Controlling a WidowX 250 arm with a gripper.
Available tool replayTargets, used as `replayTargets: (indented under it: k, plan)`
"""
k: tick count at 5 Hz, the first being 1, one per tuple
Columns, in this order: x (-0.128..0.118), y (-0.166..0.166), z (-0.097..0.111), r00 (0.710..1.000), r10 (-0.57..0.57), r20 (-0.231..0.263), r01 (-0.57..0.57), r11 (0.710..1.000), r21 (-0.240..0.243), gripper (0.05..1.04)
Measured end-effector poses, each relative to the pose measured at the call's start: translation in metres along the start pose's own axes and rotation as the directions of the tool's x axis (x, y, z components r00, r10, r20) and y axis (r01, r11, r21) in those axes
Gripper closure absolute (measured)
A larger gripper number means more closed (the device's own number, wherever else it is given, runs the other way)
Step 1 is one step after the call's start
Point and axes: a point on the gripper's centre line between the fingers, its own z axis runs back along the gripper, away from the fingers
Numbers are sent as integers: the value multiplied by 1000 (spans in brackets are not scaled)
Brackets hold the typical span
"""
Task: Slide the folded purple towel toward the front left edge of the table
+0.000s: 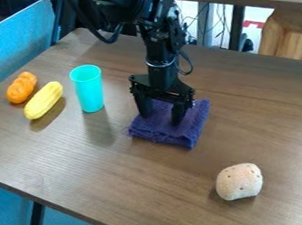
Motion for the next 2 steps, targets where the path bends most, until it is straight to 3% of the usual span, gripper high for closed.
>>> replayTargets:
  k: [1,2]
  plan:
    - [-3,-1,-5,999,20,34,-20,1000,-5,83]
    - [-23,4,-4,994,-6,-105,4,1000,-19,83]
